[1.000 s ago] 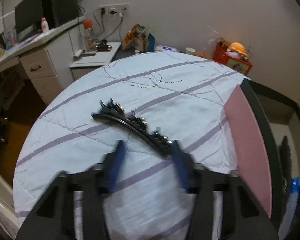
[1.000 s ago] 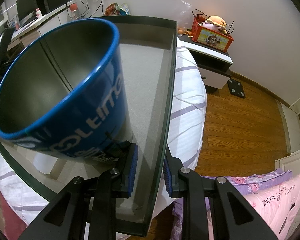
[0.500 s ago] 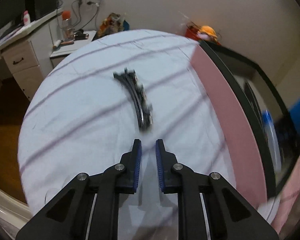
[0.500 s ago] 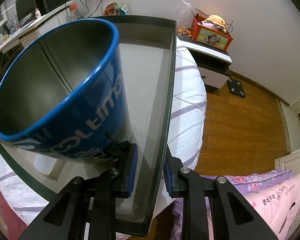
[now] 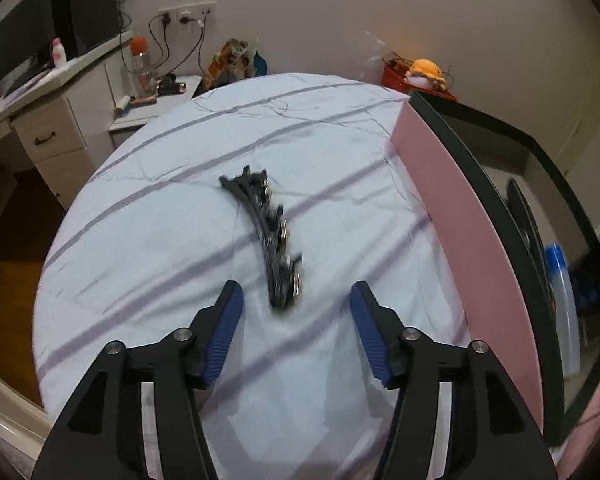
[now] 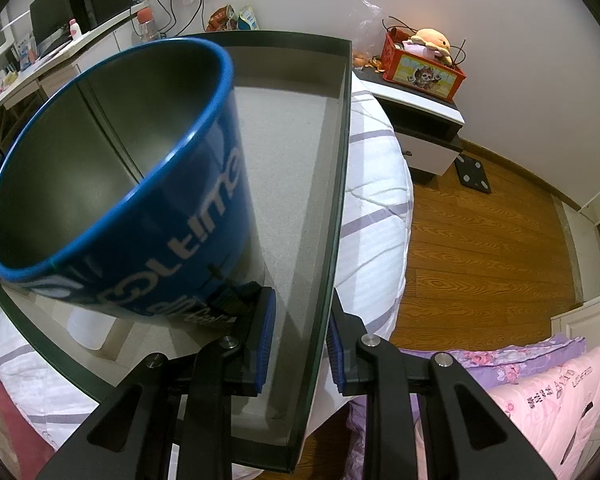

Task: Organize rigid objects
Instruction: 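Move the left gripper to the black hair clip and grasp it, then carry the black hair clip into the tray box and open the left gripper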

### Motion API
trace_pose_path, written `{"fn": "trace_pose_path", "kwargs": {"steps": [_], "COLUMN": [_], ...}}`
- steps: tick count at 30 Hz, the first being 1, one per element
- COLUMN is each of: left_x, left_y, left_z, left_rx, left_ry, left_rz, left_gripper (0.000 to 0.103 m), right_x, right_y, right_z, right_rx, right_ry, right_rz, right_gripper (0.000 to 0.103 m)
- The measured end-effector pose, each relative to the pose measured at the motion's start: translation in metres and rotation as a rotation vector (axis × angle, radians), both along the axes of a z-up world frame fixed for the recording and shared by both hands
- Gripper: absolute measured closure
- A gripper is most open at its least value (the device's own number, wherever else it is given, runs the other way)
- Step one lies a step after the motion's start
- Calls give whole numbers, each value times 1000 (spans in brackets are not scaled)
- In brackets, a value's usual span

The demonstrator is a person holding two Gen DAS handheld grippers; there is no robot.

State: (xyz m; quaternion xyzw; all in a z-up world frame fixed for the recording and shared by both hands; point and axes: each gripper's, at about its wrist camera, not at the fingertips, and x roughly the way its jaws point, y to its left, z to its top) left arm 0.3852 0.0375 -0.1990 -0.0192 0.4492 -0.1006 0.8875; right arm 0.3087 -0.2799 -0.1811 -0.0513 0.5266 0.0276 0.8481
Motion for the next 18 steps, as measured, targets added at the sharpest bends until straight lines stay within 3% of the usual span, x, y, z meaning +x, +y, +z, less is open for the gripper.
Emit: {"fn": "trace_pose_path", "kwargs": {"steps": [6,9,11,13,18], "left_x": [24,19,15,5,-25], "left_y": [-4,-4,-1,-4,-9], "left_z": [-1,2,3,4,13], "left_rx": [10,7,-54,-26,-41], "left_ry": [8,-5,-4,-21,-43], "left_rz": [29,17,-6,-20,-54], "left_gripper": [43,84,84,84,84], "right_x": [0,0,0,0,0], "right_y": [-1,-1,-1,-1,-1], "right_z": [-1,-1,-1,-1,-1], "right_rx": [2,2,2,1,1], "right_ry": [1,1,0,0,0], "right_rz": [1,3,1,1,1], "right_gripper": [78,78,78,78,78]}}
